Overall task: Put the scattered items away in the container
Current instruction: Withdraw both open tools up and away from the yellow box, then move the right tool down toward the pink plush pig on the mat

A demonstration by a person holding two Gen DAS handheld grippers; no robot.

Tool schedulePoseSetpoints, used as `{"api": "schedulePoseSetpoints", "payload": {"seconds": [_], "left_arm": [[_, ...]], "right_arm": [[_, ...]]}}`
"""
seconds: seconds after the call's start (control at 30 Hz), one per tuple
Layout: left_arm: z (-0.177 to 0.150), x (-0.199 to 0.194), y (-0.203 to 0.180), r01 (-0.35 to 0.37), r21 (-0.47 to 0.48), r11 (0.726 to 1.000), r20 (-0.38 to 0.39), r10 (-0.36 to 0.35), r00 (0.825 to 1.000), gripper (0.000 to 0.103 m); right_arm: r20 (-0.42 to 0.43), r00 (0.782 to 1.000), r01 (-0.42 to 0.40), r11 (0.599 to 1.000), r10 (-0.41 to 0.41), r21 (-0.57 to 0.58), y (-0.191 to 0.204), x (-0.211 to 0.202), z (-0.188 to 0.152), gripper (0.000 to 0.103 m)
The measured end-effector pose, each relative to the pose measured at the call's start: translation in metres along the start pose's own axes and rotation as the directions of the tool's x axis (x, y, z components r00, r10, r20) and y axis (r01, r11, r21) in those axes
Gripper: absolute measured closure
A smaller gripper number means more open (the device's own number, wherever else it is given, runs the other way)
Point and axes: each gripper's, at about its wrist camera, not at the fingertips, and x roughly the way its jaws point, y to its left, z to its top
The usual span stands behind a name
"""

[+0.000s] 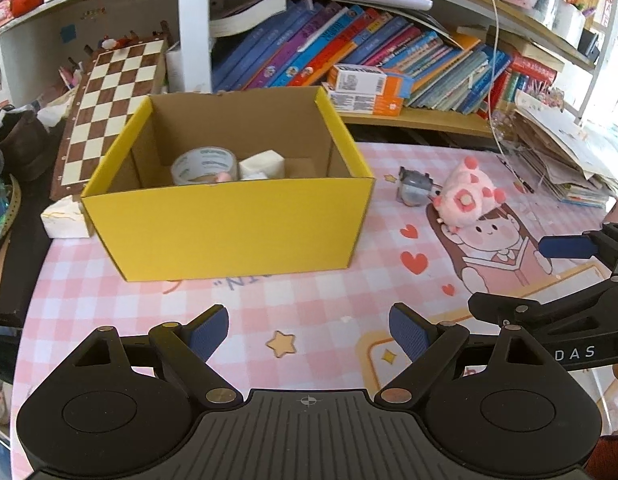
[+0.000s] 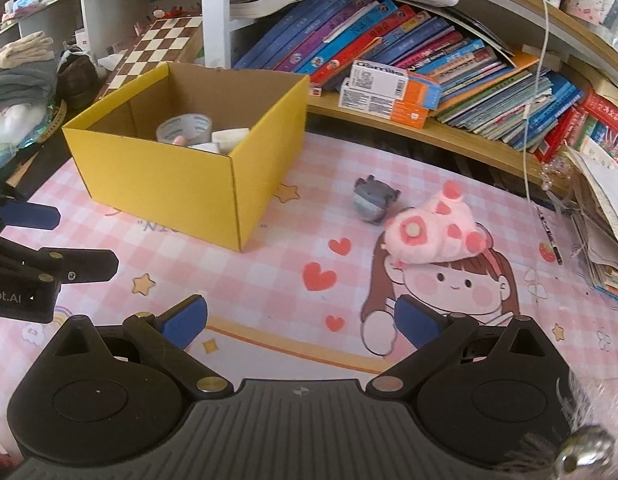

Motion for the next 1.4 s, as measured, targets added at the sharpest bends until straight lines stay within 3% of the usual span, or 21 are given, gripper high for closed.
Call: {"api": "schedulePoseSetpoints", "payload": {"seconds": [0.47,1.07,1.4], "left_arm": [[-0.002,0.006,-0.042,-0.013,0.004,1.000,0.000,0.013,1.000,0.013],[0.018,0.033,-0.091,0.005,0.153,0.988,-0.022,-0.002,1.000,0.013],[0.039,0.048,-0.107,0.018,0.209,0.978,0.008,-0.020,1.000,0.013]], "right_arm": [[0.010,1.000,-0.004,1.000,0.004,0.019,-0.041,-0.006,-0.020,0.002],[0.007,1.000,0.021,0.990,-0.022,0.142,-0.099,0.007,-0.025,0.002],[0.008,0.999,0.031,0.985,-0.033,0.170,-0.114,0.022,-0.022,0.002]]}}
